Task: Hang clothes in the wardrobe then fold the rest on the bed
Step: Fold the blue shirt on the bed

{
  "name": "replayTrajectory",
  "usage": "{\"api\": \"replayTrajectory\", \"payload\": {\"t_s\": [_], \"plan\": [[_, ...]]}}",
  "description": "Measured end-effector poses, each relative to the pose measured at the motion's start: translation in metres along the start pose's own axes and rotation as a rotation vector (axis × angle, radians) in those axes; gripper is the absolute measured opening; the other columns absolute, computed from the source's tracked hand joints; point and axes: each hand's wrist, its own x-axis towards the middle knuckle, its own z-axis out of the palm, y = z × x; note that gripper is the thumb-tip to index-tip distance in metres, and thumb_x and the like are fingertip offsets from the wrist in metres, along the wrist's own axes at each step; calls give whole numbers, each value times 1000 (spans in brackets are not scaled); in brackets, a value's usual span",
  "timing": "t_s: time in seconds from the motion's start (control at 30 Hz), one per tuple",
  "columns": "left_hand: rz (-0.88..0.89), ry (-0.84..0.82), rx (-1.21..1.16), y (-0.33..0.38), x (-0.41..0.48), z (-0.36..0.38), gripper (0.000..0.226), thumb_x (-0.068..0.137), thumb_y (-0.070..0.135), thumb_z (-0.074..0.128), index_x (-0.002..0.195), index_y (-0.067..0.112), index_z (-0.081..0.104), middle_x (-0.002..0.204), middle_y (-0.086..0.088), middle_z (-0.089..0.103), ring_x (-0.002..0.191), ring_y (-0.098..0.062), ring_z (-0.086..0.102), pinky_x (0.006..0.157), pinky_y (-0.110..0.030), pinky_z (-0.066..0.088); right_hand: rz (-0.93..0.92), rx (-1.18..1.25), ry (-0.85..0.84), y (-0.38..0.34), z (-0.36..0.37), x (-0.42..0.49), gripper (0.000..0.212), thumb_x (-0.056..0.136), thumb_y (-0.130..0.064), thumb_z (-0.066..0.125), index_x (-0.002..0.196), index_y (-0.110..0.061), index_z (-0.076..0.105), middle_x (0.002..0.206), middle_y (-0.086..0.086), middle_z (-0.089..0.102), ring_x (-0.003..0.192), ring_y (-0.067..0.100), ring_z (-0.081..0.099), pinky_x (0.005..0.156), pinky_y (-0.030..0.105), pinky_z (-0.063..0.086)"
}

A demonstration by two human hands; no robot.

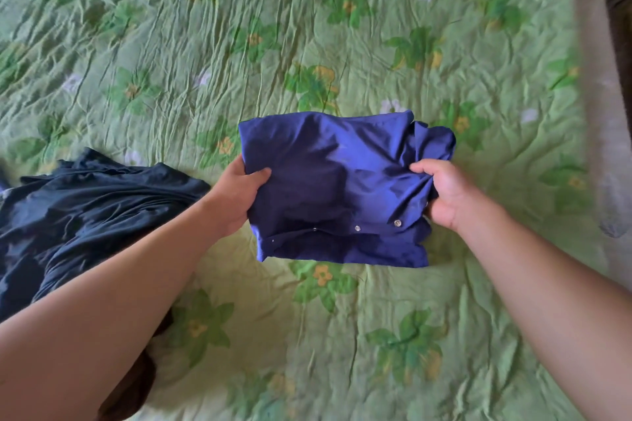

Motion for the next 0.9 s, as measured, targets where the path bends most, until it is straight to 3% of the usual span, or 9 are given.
{"api": "replayTrajectory", "payload": {"t_s": [0.1,0.2,0.4,0.5,0.67,0.8,0.9], "plan": [[56,-20,28,18,-38,3,26,101,4,54,122,19,59,119,-10,72,103,-26,71,86,-42,59,-76,21,8,-9,-2,-49,21,95,0,48,99,-8,67,80,12,74,68,26,73,66,37,60],[114,-52,51,40,-84,4,26,101,6,55,117,25,61,112,-4,75,98,-22,74,77,-36,59,-183,42,1,-17,-8,-111,32,93,5,49,119,-5,64,99,19,69,84,33,69,83,46,57],[160,-189,130,79,-196,9,32,99,10,56,115,37,64,113,0,75,99,-20,74,73,-31,60,-299,128,64,-20,-39,-245,41,90,12,49,126,-3,61,92,16,71,74,28,72,57,32,59],[159,-254,170,88,-246,23,34,101,6,53,120,33,61,113,0,75,100,-20,73,77,-34,60,-339,166,118,-14,-61,-311,47,89,13,49,133,-1,57,104,20,67,75,27,71,59,32,58],[171,-374,217,89,-316,57,35,100,2,51,120,30,60,104,3,77,93,-19,75,68,-30,60,-318,272,191,11,-100,-410,35,90,8,52,122,0,64,100,22,68,77,30,70,64,32,56],[206,-558,297,84,-365,87,39,100,1,49,120,32,62,113,-1,75,103,-21,72,77,-34,58,-365,394,276,52,-134,-483,22,91,5,54,106,-3,70,92,16,75,77,28,73,68,33,56],[217,-668,355,79,-407,117,41,101,-1,47,125,30,59,117,-6,73,105,-25,71,86,-42,56,-397,483,357,85,-165,-536,28,92,1,56,117,-1,69,106,20,74,86,30,74,68,34,59]]}}
